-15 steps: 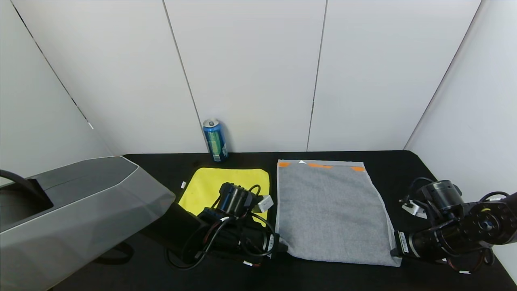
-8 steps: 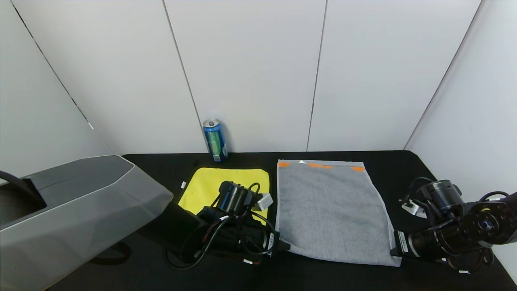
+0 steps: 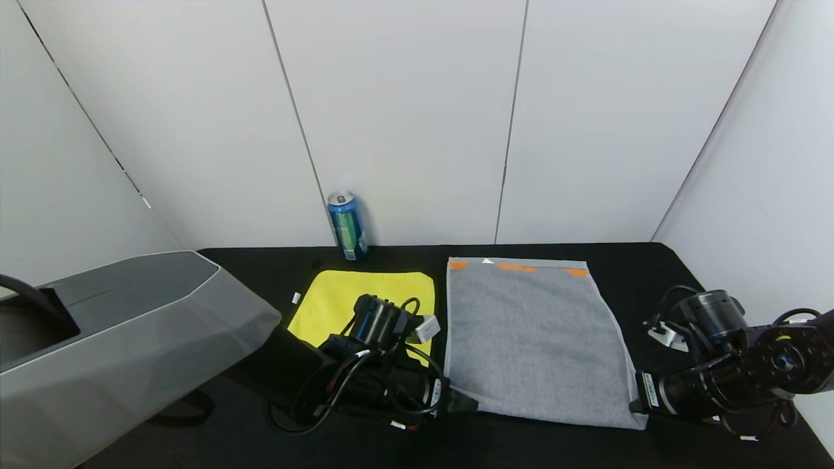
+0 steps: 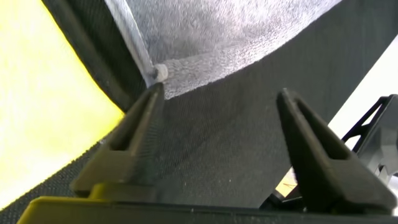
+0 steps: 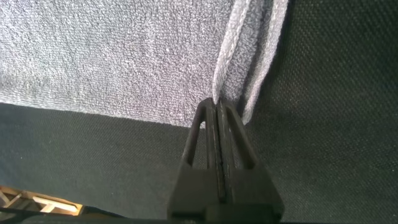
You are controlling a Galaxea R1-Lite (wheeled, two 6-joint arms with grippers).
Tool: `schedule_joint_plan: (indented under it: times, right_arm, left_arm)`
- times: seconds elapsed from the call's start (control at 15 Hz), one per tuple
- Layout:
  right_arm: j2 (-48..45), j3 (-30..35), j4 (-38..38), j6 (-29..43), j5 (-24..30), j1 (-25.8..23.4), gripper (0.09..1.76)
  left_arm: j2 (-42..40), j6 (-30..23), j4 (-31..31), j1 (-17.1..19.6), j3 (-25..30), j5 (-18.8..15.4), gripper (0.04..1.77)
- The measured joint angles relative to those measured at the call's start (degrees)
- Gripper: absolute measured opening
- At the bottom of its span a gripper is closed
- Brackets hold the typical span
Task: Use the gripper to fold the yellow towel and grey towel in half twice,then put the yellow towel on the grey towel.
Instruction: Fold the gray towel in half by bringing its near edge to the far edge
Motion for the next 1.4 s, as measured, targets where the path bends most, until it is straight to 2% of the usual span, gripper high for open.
schedule_joint_plan:
  times: [0.47, 1.13, 1.2, 1.4]
  right_arm:
    - [0.0, 0.1, 0.0, 0.0, 0.0, -0.2, 0.11]
    - [0.0, 0.2, 0.0, 0.0, -0.1, -0.2, 0.11]
    - [0.0, 0.2, 0.0, 0.0, -0.1, -0.3, 0.11]
    - [0.0, 0.3, 0.0, 0.0, -0.1, -0.2, 0.11]
  left_arm:
    - [-0.4, 0.7, 3.3, -0.4, 0.0, 0.0, 1.54]
    - [1.0, 2.5, 2.7, -1.7, -1.2, -0.4, 1.67]
    - [1.2, 2.5, 2.8, -1.7, -1.3, -0.4, 1.64]
    - [1.7, 2.6, 2.6, -1.4, -1.4, -0.3, 1.14]
